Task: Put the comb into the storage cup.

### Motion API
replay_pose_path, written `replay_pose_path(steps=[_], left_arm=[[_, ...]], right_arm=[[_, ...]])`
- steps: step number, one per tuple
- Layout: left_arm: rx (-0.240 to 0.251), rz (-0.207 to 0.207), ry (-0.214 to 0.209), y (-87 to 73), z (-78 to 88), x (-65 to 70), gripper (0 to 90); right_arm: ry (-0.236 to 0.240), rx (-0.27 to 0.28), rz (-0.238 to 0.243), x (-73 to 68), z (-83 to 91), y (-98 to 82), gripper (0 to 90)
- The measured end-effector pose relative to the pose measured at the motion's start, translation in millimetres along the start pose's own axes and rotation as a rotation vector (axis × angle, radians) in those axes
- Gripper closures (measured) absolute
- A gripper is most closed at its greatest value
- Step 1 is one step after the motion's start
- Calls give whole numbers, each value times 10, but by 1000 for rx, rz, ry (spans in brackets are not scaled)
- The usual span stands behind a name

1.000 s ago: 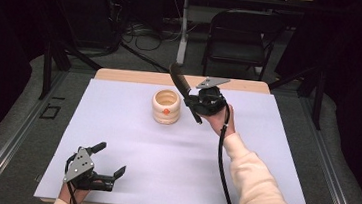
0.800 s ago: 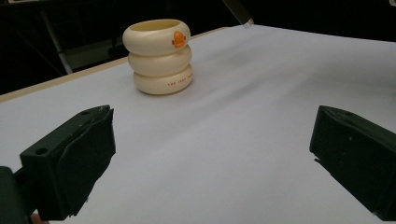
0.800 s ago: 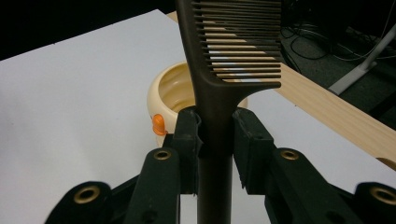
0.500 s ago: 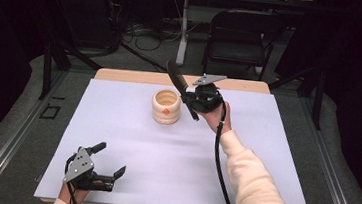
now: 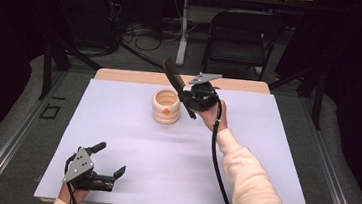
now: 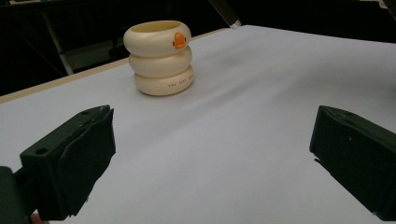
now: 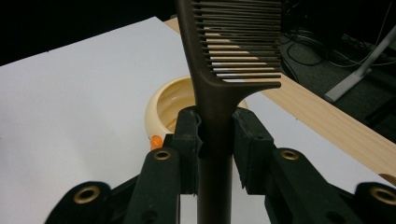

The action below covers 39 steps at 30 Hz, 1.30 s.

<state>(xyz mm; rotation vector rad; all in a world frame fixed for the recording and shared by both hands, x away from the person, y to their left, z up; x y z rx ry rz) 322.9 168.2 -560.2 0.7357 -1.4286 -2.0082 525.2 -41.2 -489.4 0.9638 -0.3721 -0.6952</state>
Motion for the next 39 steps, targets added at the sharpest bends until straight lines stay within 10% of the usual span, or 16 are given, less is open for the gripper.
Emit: replay_pose_path(steps=[39], left_arm=[[0, 1, -2, 1, 7, -1, 2]], right_arm=[[4, 16, 28, -81, -90, 265, 723]])
Point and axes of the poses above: each handheld gripper's, and its own axes: z roughly backward along the jaws, y roughly out of its top, x roughly to its right, the point moved 10 cm from there along -z, roughly forward along the jaws, and after that the axes turned 3 degrees about -z, right-handed, at the moved point
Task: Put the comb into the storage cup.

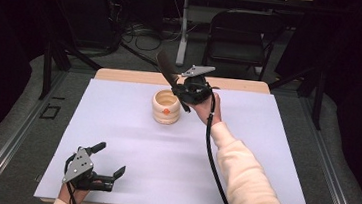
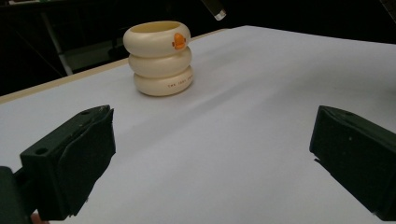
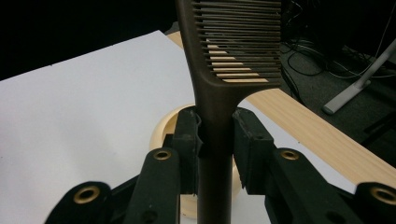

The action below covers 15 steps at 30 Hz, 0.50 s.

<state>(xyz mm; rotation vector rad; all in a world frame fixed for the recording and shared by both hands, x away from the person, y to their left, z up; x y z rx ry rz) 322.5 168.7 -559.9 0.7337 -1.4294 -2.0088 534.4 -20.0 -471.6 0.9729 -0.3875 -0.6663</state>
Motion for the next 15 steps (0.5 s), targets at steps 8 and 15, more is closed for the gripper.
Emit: replay_pose_path(steps=[8, 15], left_arm=[[2, 3, 0, 0, -6, -1, 2], [1, 2, -1, 0, -4, 0, 2]], right_arm=[[4, 4, 1, -11, -25, 43, 723], [2, 8, 0, -8, -36, 105, 723]])
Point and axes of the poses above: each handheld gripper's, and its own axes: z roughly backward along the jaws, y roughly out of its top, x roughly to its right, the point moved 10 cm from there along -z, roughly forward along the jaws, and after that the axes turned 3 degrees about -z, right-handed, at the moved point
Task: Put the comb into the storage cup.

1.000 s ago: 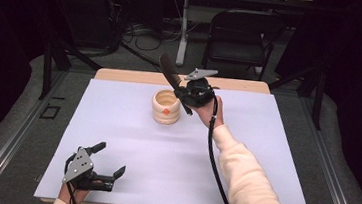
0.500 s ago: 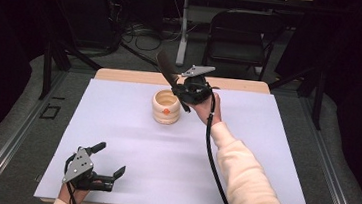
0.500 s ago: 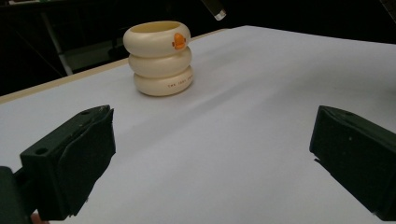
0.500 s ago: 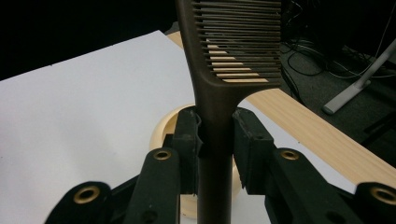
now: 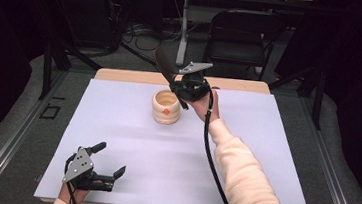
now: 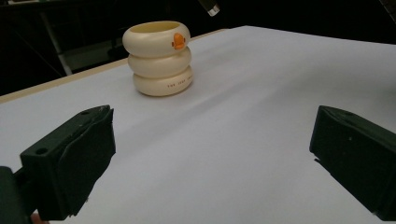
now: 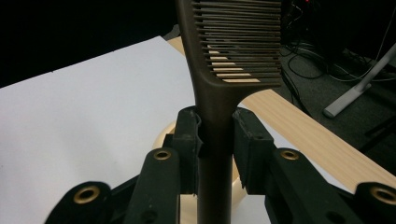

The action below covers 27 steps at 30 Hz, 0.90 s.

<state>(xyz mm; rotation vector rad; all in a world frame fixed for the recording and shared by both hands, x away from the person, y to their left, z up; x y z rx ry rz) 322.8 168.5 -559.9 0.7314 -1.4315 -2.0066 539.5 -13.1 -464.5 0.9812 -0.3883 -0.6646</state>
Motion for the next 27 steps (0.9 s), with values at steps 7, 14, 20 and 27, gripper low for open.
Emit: replay_pose_path(steps=[7, 14, 20, 27], left_arm=[[0, 0, 0, 0, 0, -1, 2], [0, 0, 0, 0, 2, -1, 2], [0, -1, 0, 1, 4, 1, 2], [0, -1, 0, 1, 3, 1, 2]], right_arm=[[0, 0, -5, 13, -19, 30, 722], [2, 7, -7, 6, -31, 72, 723], [4, 11, -3, -6, -60, 81, 722], [5, 24, -5, -6, -60, 124, 722]])
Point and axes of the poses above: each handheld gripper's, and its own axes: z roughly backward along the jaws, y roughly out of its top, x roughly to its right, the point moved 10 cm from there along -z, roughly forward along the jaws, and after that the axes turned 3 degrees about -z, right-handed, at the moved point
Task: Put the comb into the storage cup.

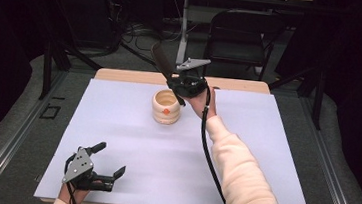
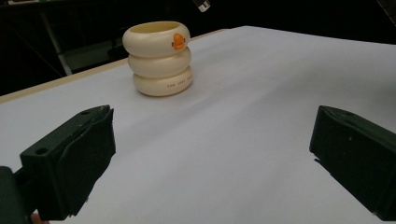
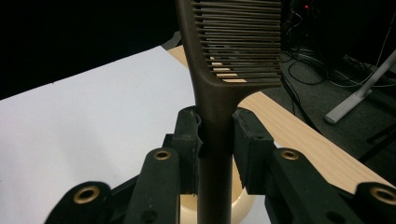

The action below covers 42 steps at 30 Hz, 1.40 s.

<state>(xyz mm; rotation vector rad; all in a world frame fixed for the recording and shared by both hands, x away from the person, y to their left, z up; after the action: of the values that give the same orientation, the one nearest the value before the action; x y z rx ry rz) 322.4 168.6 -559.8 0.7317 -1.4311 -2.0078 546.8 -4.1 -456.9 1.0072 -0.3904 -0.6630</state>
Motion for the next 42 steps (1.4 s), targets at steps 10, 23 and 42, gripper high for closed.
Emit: replay_pose_path(steps=[10, 23, 42], left_arm=[[0, 0, 1, 1, 1, 0, 2], [2, 1, 0, 3, 0, 3, 2], [4, 3, -1, 5, -2, 4, 2]], right_arm=[[0, 31, -4, -1, -14, 71, 722], [13, 67, -5, -35, -77, 132, 722], [0, 97, -10, -29, -196, 166, 723]])
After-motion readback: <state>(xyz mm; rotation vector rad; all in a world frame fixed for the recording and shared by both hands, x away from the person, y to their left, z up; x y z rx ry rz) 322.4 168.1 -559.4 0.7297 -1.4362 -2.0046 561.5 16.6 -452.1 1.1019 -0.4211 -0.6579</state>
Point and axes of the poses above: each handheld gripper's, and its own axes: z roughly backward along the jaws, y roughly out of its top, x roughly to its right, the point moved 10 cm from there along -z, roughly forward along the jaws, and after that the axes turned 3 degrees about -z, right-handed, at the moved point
